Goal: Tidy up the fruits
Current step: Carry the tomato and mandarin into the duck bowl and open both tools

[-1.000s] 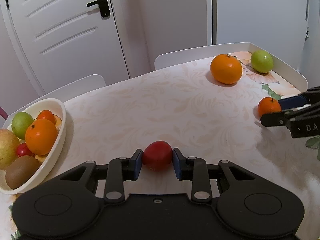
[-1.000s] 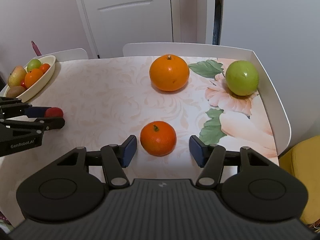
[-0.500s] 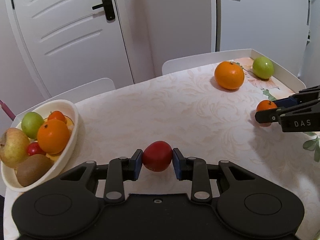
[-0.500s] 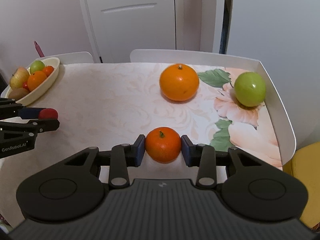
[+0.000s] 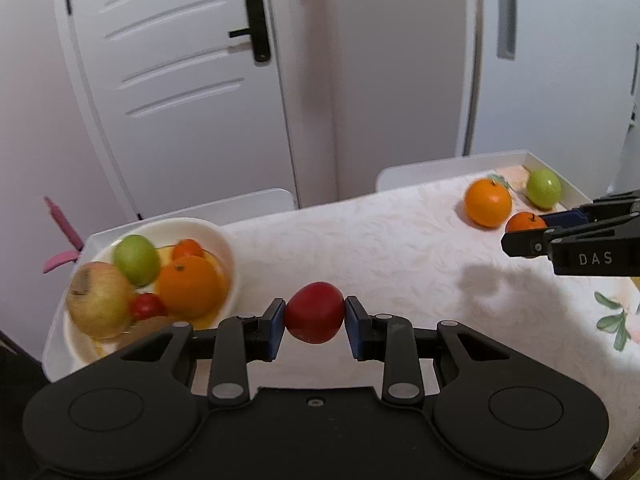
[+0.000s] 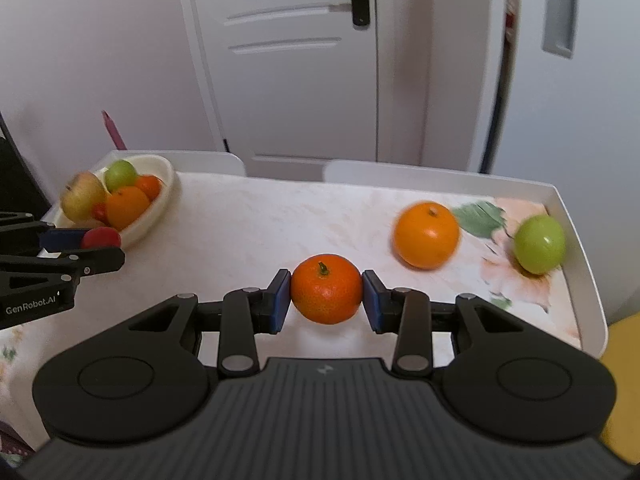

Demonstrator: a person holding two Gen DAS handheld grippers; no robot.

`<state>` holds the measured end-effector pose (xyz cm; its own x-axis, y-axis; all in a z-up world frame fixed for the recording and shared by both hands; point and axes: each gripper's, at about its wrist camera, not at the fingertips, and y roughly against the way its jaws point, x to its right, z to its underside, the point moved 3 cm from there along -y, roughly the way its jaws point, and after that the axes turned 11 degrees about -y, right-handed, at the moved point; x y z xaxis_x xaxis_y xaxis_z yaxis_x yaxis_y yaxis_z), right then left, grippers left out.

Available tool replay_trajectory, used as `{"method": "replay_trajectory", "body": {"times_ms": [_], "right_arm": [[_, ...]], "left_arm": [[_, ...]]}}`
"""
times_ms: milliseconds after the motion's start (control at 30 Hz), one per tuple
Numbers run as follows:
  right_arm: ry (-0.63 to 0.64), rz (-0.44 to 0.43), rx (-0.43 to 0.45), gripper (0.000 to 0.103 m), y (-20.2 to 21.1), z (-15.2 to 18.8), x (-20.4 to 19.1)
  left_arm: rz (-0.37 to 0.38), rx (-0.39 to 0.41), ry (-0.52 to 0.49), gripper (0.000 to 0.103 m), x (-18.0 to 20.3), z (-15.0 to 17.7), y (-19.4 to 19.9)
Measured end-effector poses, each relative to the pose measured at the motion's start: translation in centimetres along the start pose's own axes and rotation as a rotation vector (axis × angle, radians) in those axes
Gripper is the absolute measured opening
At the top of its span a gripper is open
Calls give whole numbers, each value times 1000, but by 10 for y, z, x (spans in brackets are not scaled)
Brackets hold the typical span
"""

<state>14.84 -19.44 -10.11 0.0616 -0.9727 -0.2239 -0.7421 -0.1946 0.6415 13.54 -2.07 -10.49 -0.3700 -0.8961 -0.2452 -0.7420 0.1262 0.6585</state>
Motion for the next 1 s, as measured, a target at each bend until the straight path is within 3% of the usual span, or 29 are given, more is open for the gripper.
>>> {"method": "replay_trajectory", "body": {"times_ms": [567,1000], "right_arm": [[36,-82,52,53,-13,-46,-133],[80,-98,36,53,-75,-83,-211]], "left_arm": [[-64,43,90,35,-122,2,36],[-63,23,97,35,-204,-6,-6]]}}
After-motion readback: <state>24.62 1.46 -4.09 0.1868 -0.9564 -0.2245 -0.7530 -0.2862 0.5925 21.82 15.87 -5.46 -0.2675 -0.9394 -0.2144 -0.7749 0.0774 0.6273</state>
